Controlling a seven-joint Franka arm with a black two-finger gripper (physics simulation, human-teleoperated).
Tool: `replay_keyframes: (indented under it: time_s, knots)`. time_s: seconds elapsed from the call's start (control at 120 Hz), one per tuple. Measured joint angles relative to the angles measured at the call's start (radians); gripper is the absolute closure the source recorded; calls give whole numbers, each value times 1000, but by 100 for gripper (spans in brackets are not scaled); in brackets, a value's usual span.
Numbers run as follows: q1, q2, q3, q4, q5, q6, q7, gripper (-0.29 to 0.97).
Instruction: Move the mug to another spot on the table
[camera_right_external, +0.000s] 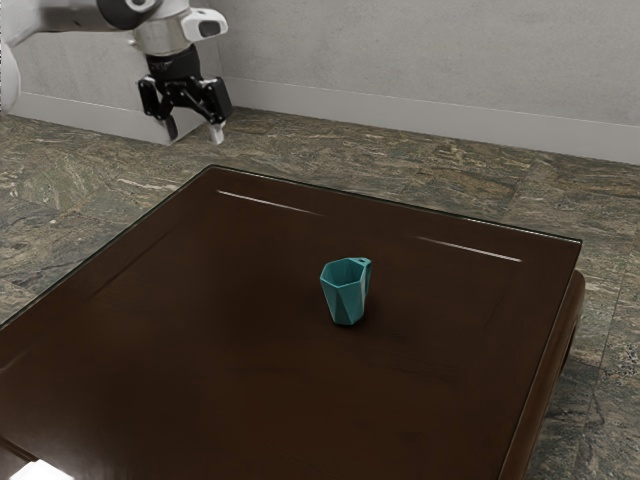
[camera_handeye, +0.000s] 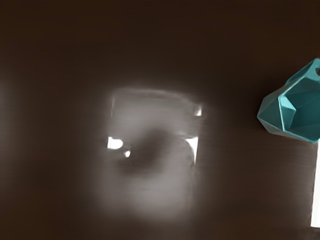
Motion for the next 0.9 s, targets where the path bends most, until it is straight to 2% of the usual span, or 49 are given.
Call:
replay_keyframes:
  time_s: [0.175, 0.317, 0.475, 0.608, 0.7, 0.9]
  knots:
    - [-2, 34, -20, 1, -2, 15, -9, 2]
    - [-9, 134, -108, 34, -4, 79, -19, 2]
    - [-53, 253, -157, 127, 1, 142, -33, 2]
    - [-102, 353, -176, 173, 19, 233, -7, 2]
    - [-107, 423, -234, 212, 67, 289, 44, 2]
    - [-113, 468, -273, 200, 106, 363, 133, 2]
